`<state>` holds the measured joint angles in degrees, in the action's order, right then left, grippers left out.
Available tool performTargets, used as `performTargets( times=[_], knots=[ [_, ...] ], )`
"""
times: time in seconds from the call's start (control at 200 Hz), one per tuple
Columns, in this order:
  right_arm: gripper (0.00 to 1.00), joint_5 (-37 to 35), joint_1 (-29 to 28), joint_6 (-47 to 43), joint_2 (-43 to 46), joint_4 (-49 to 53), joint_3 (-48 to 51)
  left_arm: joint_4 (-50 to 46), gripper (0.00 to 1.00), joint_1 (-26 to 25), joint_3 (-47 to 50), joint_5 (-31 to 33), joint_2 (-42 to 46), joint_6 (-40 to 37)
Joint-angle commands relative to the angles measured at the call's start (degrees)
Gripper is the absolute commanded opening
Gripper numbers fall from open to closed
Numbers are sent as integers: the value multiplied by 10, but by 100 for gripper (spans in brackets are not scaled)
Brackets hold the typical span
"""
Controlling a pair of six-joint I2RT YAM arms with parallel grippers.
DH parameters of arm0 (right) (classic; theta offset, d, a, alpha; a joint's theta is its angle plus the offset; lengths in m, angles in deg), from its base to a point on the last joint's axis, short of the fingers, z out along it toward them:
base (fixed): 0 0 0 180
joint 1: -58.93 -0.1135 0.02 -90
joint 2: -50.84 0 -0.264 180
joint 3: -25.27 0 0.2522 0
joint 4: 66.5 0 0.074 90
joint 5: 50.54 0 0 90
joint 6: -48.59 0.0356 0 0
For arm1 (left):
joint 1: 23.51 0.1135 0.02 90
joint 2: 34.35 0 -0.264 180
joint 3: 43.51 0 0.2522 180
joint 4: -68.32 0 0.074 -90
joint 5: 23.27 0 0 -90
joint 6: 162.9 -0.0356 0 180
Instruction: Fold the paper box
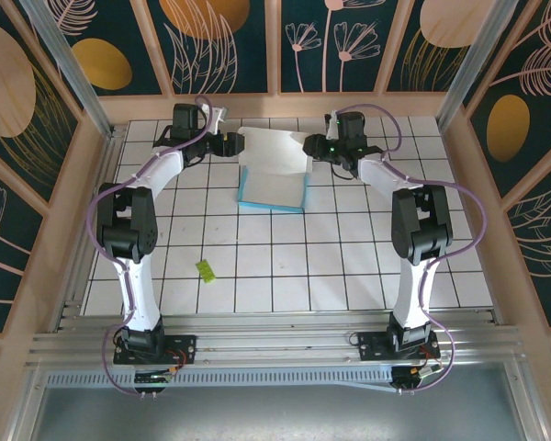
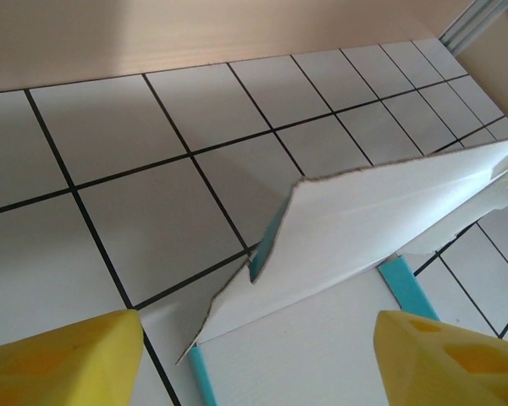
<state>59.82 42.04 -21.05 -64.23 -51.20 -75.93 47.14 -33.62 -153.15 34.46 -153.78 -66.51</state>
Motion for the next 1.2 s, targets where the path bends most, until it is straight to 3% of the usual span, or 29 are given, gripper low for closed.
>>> performTargets(
  times=[0.0, 0.235, 0.661, 0.856, 1.011, 1.191],
  knots=[
    [31, -22, -2, 1, -7, 11, -20, -17, 68, 1, -36, -14, -18, 8],
    [26, -29, -5, -13, -8, 13, -21, -57, 61, 1, -78, -5, -41, 14],
    [26, -30, -8, -17, -14, 20, -31, -97, 54, 1, -137, -8, -91, 5],
    [26, -33, -12, -18, -16, 23, -36, -86, 44, 2, -146, -36, -108, 18],
    [25, -41, -17, -22, -17, 25, -39, -74, 30, 2, -140, -50, -106, 28],
    [23, -58, -22, -19, -21, 32, -43, -64, 29, 1, -125, -47, -97, 45]
  ],
)
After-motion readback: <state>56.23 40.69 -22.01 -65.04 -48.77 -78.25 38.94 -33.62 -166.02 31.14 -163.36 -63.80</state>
